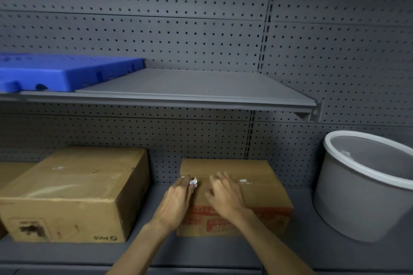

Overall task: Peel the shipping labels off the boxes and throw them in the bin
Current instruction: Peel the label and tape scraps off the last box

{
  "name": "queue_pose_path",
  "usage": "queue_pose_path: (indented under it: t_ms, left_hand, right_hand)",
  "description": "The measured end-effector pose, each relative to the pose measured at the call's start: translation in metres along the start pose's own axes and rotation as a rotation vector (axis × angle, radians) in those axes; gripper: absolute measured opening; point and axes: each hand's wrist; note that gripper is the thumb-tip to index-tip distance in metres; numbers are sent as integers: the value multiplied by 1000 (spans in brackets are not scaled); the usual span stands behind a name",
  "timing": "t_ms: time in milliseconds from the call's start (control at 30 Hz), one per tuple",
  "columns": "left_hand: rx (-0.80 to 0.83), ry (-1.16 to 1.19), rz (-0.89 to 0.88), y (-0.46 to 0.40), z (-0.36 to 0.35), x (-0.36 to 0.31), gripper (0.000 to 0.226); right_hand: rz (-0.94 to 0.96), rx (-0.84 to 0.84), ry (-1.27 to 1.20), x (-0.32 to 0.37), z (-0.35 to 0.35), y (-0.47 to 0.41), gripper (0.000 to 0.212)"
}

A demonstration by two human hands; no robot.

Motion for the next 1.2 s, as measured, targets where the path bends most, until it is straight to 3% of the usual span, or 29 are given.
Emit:
queue_pose_path:
  t_ms: [300,467,767,900,1067,1200]
  left_hand:
    - [-22,26,-32,4,2,-5,24]
    - [-2,38,-3,3,0,-1,34]
    - [17,42,-8,5,4,-6,41]
    - [12,57,-1,5,4,-7,43]
    - [-12,78,-49,7,7,-10,25]
    - [-9,81,-42,8,9,-9,33]
  right_hand:
    - [-229,-11,3,-73,5,6,17]
    - [-94,-17,-40,-46,2,0,7]
    - [-214,-19,16,-96,14,11,13]
    - [-162,-32,-32,-64,6,4,8]
    - [41,-60,-57,-15,-1,-3,18]
    - [-86,-32,-33,-48,-2,-3,13]
Point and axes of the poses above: each hand's wrist, its own y-axis away from the middle knuckle, its own z-axis out of the back of the hand, x = y × z, and after that the axes turned 10 degrees about y, right-handed
